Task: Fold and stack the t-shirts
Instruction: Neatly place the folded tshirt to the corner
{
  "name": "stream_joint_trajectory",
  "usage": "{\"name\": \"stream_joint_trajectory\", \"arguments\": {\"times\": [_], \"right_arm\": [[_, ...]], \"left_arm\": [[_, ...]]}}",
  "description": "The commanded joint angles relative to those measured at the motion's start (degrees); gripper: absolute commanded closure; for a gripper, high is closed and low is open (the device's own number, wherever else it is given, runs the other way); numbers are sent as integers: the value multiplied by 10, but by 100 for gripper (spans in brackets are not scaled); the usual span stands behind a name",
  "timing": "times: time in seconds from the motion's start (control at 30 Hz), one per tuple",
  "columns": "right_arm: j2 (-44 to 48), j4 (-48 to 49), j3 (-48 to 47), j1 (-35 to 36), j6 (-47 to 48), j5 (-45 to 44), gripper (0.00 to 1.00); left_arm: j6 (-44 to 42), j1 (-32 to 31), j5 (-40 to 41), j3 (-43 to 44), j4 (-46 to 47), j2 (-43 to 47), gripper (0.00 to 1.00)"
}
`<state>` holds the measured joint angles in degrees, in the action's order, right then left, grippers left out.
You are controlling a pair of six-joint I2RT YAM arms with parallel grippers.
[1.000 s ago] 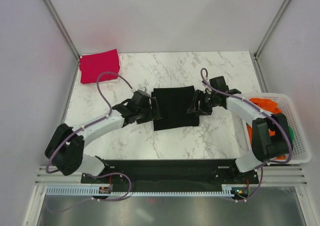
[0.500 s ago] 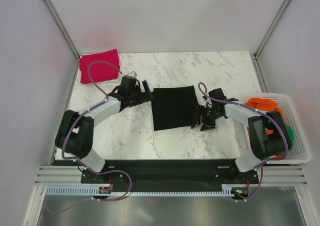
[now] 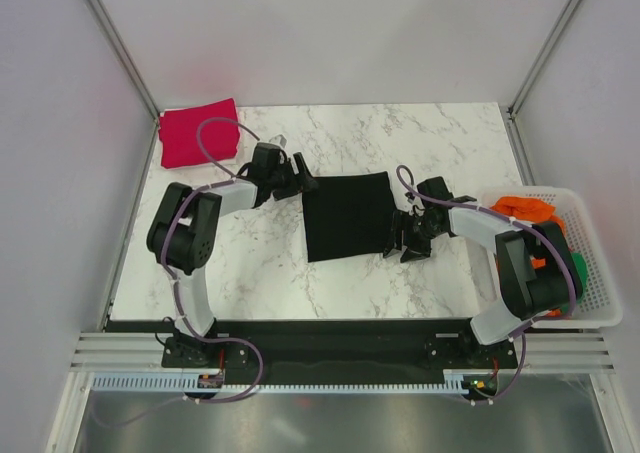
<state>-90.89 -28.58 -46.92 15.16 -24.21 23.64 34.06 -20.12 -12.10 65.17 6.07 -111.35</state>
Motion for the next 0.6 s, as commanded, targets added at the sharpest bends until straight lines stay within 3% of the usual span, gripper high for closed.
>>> {"name": "stream_joint_trajectory", "arguments": {"times": [0.0,0.3,0.4,0.47,0.53,0.57], "right_arm": [[-34,18,19,3,20,-62,38],[-36,22,22,4,20,-67,38],[-17,26,24,3,16,-56,37],[4,27,26,4,12,-46,36],[54,27,29,5,12,-32,31],[71,26,32,4,12,-32,17]], "left_arm": [[-8,7,-37,9,41,-36,20],[65,6,-152,-40,148,-62,38],[84,6,-199,-30,181,-80,89],[80,8,-208,-24,168,-70,98],[55,17,-202,-1,125,-41,98],[42,21,-195,12,70,-31,98]]}}
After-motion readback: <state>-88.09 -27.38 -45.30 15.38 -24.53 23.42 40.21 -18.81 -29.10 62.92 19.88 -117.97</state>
